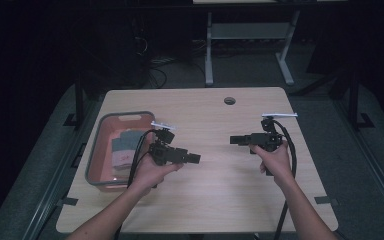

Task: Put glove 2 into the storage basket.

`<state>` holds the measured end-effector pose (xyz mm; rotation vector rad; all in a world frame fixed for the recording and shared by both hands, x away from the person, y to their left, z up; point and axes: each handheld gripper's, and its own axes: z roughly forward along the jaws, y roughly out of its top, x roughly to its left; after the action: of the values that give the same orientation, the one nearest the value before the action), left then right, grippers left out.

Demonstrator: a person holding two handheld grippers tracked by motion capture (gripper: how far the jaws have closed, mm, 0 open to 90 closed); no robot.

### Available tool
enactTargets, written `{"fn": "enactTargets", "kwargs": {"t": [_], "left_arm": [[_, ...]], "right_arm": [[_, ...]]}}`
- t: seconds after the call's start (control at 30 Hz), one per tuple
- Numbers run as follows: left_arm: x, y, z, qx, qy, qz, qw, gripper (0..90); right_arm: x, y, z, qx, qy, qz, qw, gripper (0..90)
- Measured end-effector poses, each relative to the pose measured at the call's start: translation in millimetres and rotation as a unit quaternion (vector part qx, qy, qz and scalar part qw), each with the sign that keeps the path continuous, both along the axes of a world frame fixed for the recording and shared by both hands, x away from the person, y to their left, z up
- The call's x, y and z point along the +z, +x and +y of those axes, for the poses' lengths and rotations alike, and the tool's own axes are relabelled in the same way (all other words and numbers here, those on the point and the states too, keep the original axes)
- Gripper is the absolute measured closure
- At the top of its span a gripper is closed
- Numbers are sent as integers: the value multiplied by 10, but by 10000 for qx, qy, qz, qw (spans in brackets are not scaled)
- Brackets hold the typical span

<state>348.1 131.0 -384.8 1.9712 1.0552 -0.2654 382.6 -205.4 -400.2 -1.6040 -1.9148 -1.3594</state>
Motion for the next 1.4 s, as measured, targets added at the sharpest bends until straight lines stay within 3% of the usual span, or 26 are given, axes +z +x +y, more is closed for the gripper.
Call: {"fn": "enactTargets", "kwargs": {"t": [0.43, 1.4], "left_arm": [[-117, -118, -97, -117, -39, -19, 9999, 250], [-409, -330, -339, -433, -17, -3, 9991, 247]], "right_arm": [[-113, -117, -248, -184, -104, 96, 9997, 382], [-427, -348, -561, -377, -25, 303, 9988, 367]]}}
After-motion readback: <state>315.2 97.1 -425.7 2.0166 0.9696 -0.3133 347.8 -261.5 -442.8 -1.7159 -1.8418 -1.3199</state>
